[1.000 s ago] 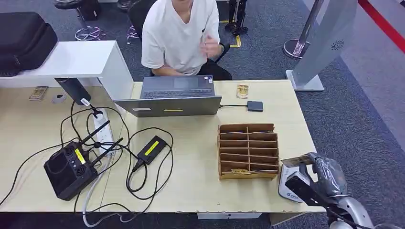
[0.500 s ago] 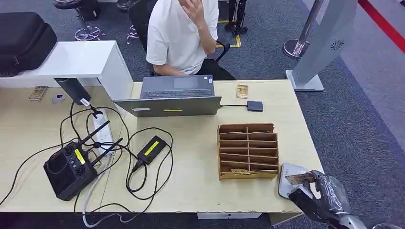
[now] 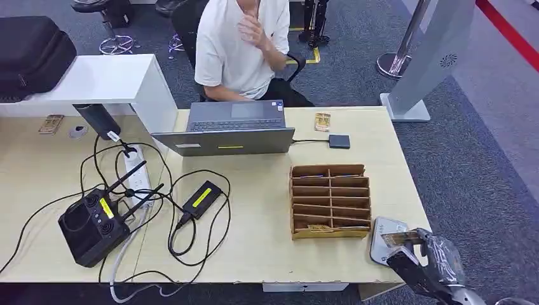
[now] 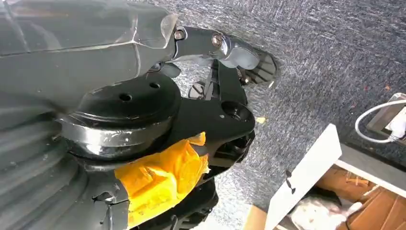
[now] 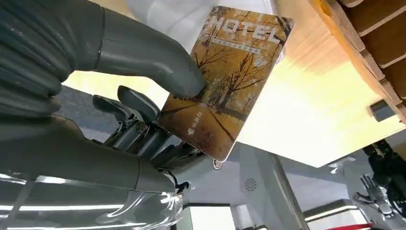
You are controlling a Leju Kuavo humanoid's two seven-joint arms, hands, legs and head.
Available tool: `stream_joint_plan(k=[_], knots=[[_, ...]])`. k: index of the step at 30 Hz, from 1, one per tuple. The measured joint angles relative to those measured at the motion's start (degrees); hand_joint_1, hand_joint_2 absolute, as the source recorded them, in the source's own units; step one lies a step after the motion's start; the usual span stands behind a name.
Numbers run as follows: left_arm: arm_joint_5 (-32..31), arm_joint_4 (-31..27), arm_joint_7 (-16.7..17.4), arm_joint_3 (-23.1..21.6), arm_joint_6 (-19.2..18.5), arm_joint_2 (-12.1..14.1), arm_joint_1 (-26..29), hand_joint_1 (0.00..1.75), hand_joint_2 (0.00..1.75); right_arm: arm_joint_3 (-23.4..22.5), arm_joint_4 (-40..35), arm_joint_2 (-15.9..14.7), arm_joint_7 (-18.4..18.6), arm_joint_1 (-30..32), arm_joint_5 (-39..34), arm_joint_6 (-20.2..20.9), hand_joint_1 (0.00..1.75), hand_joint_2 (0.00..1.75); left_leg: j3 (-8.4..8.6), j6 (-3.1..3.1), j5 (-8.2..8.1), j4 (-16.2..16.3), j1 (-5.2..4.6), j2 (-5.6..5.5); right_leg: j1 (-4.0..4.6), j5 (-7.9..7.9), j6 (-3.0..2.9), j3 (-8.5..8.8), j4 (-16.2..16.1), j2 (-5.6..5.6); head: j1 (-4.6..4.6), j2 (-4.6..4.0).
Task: Pass the card to the sensor for recognition and then transmit it.
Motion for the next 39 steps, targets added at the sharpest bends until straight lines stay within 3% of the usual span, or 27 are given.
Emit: stream_joint_plan(k=[10, 17, 21, 27, 30, 39], knots=[[-0.52, 0.00, 0.31, 0.00, 0.00, 0.02, 0.00, 0.00, 1.75, 0.17, -7.36, -1.59, 1.25, -4.48, -1.02, 1.11, 1.75, 1.75, -0.01, 0.00, 0.02, 0.00, -0.01, 0.03, -0.01, 0.03, -0.01, 0.00, 0.02, 0.04, -0.04, 0.00], [-1.40, 0.00, 0.31, 0.00, 0.00, 0.04, -0.02, 0.00, 1.75, 1.60, -13.88, -5.38, 4.42, -15.59, -2.86, 3.89, 1.75, 1.75, 0.01, 0.00, 0.05, 0.02, -0.02, 0.07, -0.01, 0.09, 0.01, 0.01, 0.03, 0.09, -0.02, 0.00], [-2.38, 0.00, 0.53, -0.02, 0.00, 0.04, -0.08, 0.00, 1.75, 4.24, -14.80, -6.71, 7.06, -23.34, -0.02, 3.74, 1.75, 1.75, 0.02, -0.05, 0.09, 0.03, -0.02, 0.05, 0.00, 0.09, 0.01, 0.02, 0.04, 0.08, 0.00, 0.00], [-4.52, 0.00, 1.55, -0.92, 0.00, 0.09, -0.27, 0.00, 1.75, 10.84, -11.59, -6.67, 11.23, -34.12, 7.93, 1.60, 1.75, 1.75, 0.02, -0.06, 0.10, 0.02, 0.00, 0.05, 0.04, 0.09, 0.00, 0.04, 0.06, 0.09, 0.00, 0.00], [-5.36, 0.00, 2.10, -1.68, -0.13, 0.15, -0.29, 0.00, 1.75, 14.45, -7.51, -5.24, 13.31, -39.22, 11.98, 0.35, 1.75, 1.75, 0.05, -0.12, 0.14, 0.02, 0.06, 0.09, 0.09, 0.12, -0.03, 0.03, 0.07, 0.13, -0.02, 0.00], [-5.53, 0.00, 2.19, -2.62, -0.22, 0.26, -0.33, 0.00, 1.75, 18.82, -2.25, -3.39, 13.92, -43.90, 13.09, -0.44, 1.75, 1.75, -0.02, -0.13, 0.14, 0.03, 0.11, -0.06, 0.11, 0.11, -0.03, 0.04, 0.05, -0.02, -0.02, 0.00]])
